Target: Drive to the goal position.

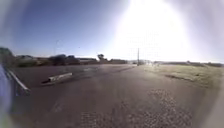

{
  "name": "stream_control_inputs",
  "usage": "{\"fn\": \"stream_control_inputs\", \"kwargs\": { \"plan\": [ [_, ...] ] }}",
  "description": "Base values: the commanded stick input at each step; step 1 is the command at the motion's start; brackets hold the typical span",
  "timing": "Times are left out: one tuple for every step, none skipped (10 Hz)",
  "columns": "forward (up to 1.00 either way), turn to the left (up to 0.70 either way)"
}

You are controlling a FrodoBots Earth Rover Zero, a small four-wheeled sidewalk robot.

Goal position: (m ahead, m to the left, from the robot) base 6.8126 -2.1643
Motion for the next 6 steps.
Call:
{"fn": "stream_control_inputs", "kwargs": {
  "plan": [
    [0.7,0.0],
    [0.7,0.0],
    [0.7,0.0],
    [0.7,0.0],
    [0.7,0.0],
    [0.7,0.0]
  ]
}}
